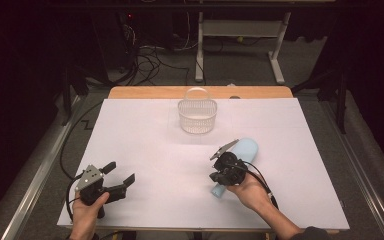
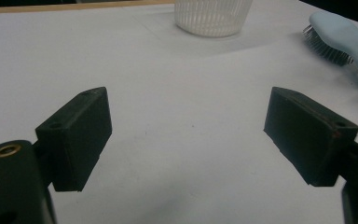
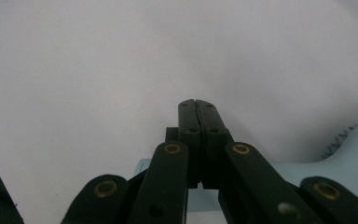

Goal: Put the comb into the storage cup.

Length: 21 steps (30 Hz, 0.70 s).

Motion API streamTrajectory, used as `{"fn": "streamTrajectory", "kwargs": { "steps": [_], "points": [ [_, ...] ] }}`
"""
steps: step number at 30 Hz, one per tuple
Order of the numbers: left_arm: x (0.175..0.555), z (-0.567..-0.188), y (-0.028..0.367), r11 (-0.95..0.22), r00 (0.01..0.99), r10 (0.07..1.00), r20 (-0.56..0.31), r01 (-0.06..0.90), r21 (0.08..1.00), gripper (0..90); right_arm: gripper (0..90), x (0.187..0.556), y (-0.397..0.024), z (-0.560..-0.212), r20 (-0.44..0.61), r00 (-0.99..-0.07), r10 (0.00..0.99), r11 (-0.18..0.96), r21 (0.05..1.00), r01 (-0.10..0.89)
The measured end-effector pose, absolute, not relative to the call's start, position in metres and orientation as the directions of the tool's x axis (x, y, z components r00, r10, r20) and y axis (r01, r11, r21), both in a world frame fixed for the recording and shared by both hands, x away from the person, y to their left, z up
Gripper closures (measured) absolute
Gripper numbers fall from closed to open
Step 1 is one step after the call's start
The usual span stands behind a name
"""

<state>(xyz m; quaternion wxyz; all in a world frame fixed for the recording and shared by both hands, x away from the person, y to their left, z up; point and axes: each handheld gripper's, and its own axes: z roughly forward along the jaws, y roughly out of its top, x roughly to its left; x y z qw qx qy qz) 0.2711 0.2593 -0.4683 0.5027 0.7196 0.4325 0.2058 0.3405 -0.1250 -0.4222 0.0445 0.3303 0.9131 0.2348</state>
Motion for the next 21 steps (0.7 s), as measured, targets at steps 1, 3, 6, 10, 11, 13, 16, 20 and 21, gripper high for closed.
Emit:
{"fn": "streamTrajectory", "kwargs": {
  "steps": [1, 3, 6, 10, 11, 13, 16, 20, 21],
  "points": [
    [0.2713, -0.4683, 0.2592, -0.121, 0.541, 0.83, -0.138, 0.416, 0.901, 15.9, 90.0, 0.3405, -0.125, -0.4222, 0.074, -0.778, 0.624, 0.672, 0.458, 0.582],
    [0.2712, -0.4682, 0.259, -0.121, 0.541, 0.83, -0.138, 0.416, 0.901, 15.9, 90.0, 0.3401, -0.1241, -0.4239, 0.077, -0.777, 0.625, 0.673, 0.45, 0.587],
    [0.2705, -0.4681, 0.2592, -0.122, 0.542, 0.829, -0.136, 0.414, 0.902, 15.9, 90.0, 0.3393, -0.1239, -0.4255, 0.076, -0.777, 0.624, 0.678, 0.44, 0.588],
    [0.2704, -0.4681, 0.2594, -0.122, 0.543, 0.829, -0.137, 0.413, 0.903, 15.9, 90.0, 0.3389, -0.1246, -0.4286, 0.069, -0.779, 0.623, 0.689, 0.424, 0.589],
    [0.2707, -0.4682, 0.2593, -0.122, 0.543, 0.829, -0.137, 0.413, 0.902, 15.9, 90.0, 0.3389, -0.1247, -0.4291, 0.078, -0.775, 0.627, 0.683, 0.424, 0.595],
    [0.271, -0.4682, 0.2591, -0.124, 0.544, 0.828, -0.135, 0.414, 0.902, 15.9, 90.0, 0.3394, -0.1243, -0.4294, 0.083, -0.773, 0.629, 0.682, 0.419, 0.6],
    [0.2712, -0.4682, 0.259, -0.124, 0.543, 0.829, -0.136, 0.414, 0.902, 15.9, 90.0, 0.3403, -0.1244, -0.4305, 0.075, -0.78, 0.622, 0.691, 0.414, 0.592],
    [0.2708, -0.4683, 0.2593, -0.123, 0.542, 0.829, -0.135, 0.414, 0.902, 15.9, 90.0, 0.338, -0.1265, -0.4311, 0.075, -0.778, 0.624, 0.693, 0.408, 0.595],
    [0.2706, -0.4683, 0.2593, -0.123, 0.542, 0.829, -0.136, 0.414, 0.902, 15.9, 90.0, 0.3374, -0.1278, -0.4313, 0.074, -0.778, 0.624, 0.693, 0.408, 0.594]
  ]
}}
